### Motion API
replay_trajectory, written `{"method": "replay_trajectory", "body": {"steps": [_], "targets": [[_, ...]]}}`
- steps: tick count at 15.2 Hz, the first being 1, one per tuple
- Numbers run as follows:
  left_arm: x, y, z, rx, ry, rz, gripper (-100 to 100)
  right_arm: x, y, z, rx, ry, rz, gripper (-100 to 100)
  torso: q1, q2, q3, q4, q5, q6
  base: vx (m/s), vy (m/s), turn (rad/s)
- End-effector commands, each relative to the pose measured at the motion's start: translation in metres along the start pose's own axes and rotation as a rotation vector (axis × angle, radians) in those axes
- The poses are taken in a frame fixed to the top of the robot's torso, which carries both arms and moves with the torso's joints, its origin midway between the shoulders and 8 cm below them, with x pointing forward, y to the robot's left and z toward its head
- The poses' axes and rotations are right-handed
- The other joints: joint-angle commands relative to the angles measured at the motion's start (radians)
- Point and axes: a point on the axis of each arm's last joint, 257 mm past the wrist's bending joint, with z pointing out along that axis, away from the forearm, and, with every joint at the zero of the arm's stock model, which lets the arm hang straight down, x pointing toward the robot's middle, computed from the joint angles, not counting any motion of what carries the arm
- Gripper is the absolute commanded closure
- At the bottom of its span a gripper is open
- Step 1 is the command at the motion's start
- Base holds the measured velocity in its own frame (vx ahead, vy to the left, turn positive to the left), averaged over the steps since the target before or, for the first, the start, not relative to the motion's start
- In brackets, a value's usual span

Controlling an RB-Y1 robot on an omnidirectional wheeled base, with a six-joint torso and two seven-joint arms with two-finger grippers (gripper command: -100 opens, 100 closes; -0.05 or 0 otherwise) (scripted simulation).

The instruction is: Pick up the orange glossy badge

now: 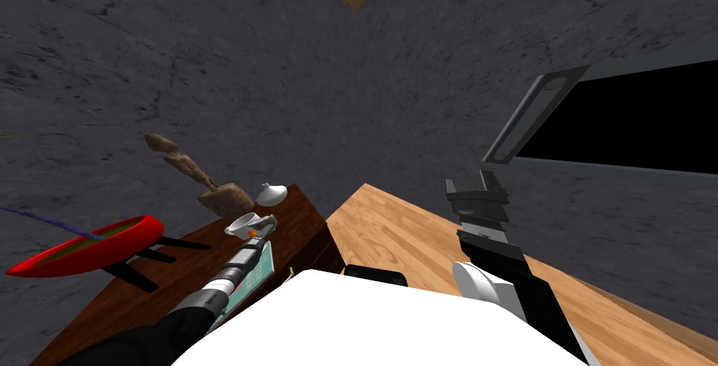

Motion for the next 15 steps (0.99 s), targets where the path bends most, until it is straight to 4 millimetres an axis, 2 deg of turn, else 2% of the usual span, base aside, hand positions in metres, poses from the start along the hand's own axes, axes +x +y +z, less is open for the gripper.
{"method": "replay_trajectory", "body": {"steps": [1, 2, 4, 5, 8, 9, 10, 11, 15], "targets": [[-0.004, 0.013, -0.009, -0.048, 0.003, 0.007, -100, 0.000, 0.000, 0.000, 0.000, 0.000, 0.000, 0, 0.000, 0.000, 0.000, 0.000, 0.000, 0.000, 0.022, 0.008, -0.095], [-0.010, 0.026, -0.016, -0.106, 0.004, 0.015, -100, 0.000, 0.000, 0.000, 0.000, 0.000, 0.000, 0, 0.000, 0.000, 0.000, 0.000, 0.000, 0.000, 0.026, 0.004, -0.163], [-0.011, 0.031, -0.020, -0.122, 0.005, 0.018, -100, 0.000, 0.000, 0.000, 0.000, 0.000, 0.000, 0, 0.000, 0.000, 0.000, 0.000, 0.000, 0.000, 0.026, 0.006, -0.131], [-0.018, 0.046, -0.030, -0.187, 0.008, 0.027, -100, 0.000, 0.000, 0.000, 0.000, 0.000, 0.000, 0, 0.000, 0.000, 0.000, 0.000, 0.000, 0.000, 0.027, 0.005, -0.164], [-0.026, 0.065, -0.046, -0.270, 0.011, 0.038, -100, 0.000, 0.000, 0.000, 0.000, 0.000, 0.000, 0, 0.000, 0.000, 0.000, 0.000, 0.000, 0.000, 0.037, 0.010, -0.214], [-0.026, 0.065, -0.046, -0.270, 0.011, 0.038, -100, 0.000, 0.000, 0.000, 0.000, 0.000, 0.000, 0, 0.001, -0.001, 0.000, 0.000, 0.000, 0.000, 0.027, 0.014, -0.057], [-0.032, 0.077, -0.058, -0.330, 0.013, 0.047, -100, 0.000, 0.000, 0.000, 0.000, 0.000, 0.000, 0, 0.001, -0.001, 0.000, 0.000, 0.000, 0.000, 0.026, 0.008, -0.162], [-0.033, 0.080, -0.061, -0.341, 0.014, 0.048, -100, 0.000, 0.000, 0.000, 0.000, 0.000, 0.000, 0, 0.000, 0.000, 0.000, 0.000, 0.000, 0.000, 0.026, 0.010, -0.156], [-0.046, 0.106, -0.091, -0.480, 0.020, 0.065, -100, 0.000, 0.000, 0.000, 0.000, 0.000, 0.000, 0, 0.001, -0.001, -0.001, 0.000, 0.000, 0.000, 0.038, 0.023, -0.225]]}}
